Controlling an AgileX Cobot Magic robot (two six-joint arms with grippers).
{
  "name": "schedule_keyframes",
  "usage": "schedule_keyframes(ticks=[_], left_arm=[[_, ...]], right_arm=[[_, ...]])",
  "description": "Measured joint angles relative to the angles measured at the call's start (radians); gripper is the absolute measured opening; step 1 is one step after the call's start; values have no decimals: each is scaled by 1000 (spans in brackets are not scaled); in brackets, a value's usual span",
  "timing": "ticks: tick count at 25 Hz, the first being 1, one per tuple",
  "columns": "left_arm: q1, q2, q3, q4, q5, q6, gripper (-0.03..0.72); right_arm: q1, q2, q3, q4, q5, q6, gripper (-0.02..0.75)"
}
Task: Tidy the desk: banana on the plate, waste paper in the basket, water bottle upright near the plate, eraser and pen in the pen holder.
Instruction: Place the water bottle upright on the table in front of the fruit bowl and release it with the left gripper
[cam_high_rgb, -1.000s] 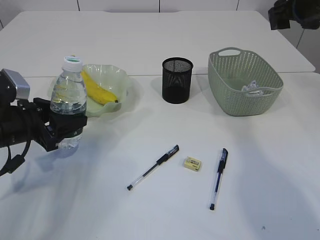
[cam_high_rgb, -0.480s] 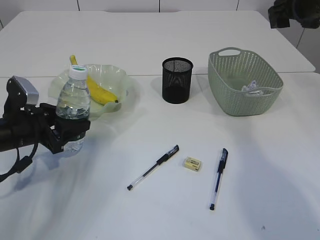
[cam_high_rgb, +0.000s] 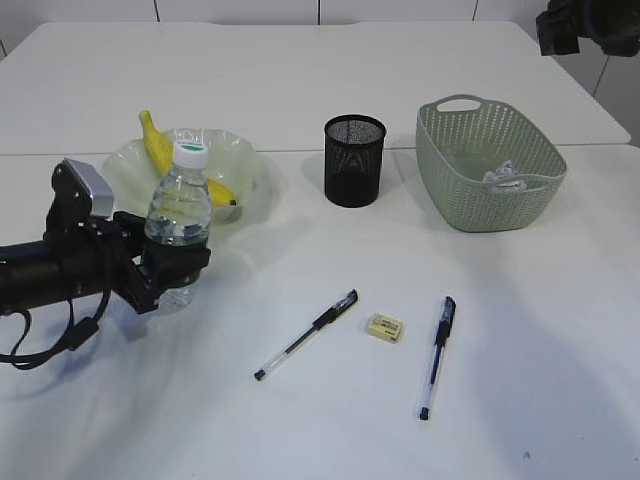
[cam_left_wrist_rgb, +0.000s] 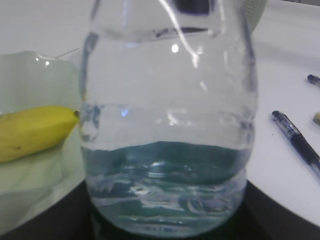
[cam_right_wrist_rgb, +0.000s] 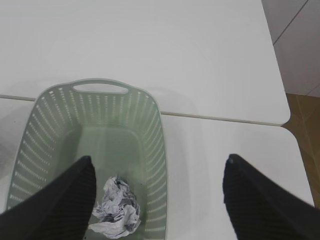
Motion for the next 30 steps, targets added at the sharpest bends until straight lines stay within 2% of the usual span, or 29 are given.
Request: schedule_keyframes(ticks=[10, 23, 30], left_arm=[[-46, 82, -76, -20, -19, 5, 408], [-46, 158, -121, -74, -99, 5, 408], [-46, 165, -123, -68, -111, 5, 408]], right_arm=[[0, 0, 0, -2, -13, 0, 587], [0, 0, 0, -7, -21, 0, 587], [0, 0, 0, -7, -25, 0, 587]])
